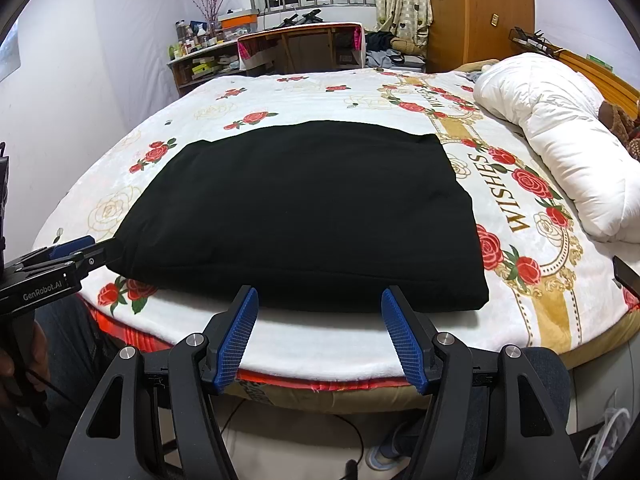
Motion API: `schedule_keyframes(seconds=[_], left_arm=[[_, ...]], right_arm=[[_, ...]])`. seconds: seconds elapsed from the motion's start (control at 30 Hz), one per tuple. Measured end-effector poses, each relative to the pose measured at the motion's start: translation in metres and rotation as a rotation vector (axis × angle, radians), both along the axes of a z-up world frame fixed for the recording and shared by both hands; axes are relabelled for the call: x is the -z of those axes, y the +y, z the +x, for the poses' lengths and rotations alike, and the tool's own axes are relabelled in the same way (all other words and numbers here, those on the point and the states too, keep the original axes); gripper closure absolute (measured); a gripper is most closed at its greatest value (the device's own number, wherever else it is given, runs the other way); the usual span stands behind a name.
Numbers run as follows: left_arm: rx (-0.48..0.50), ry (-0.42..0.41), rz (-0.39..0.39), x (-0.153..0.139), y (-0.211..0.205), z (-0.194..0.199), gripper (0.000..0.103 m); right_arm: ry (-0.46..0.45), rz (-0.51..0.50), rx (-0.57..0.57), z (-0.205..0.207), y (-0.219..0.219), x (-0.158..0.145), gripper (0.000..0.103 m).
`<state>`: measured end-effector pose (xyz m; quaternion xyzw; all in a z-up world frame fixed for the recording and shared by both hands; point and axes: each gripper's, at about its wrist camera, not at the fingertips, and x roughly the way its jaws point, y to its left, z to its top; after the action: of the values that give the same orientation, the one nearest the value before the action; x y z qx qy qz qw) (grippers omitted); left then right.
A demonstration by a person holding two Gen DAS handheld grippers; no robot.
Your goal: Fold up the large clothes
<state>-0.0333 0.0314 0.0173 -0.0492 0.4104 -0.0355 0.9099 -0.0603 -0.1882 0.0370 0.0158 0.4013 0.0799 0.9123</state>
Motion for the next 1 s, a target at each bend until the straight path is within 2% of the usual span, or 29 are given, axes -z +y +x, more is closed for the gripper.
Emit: schedule_keyframes(seconds=[0.87,1.0], left_arm=[[-0.006,0.007,0.050,0.0012,-0.0086,-0.0006,0.031],[-0.009,0.004,0.040,0.0016,-0.0072,-0.0014,0.031]], right_arm=[[0.005,-0.001,-0.002,0.0017,-0.0030,0.0006,0.039],[0.004,-0.002,-0.003,0.0013,-0.0040,0.0008,0.039]])
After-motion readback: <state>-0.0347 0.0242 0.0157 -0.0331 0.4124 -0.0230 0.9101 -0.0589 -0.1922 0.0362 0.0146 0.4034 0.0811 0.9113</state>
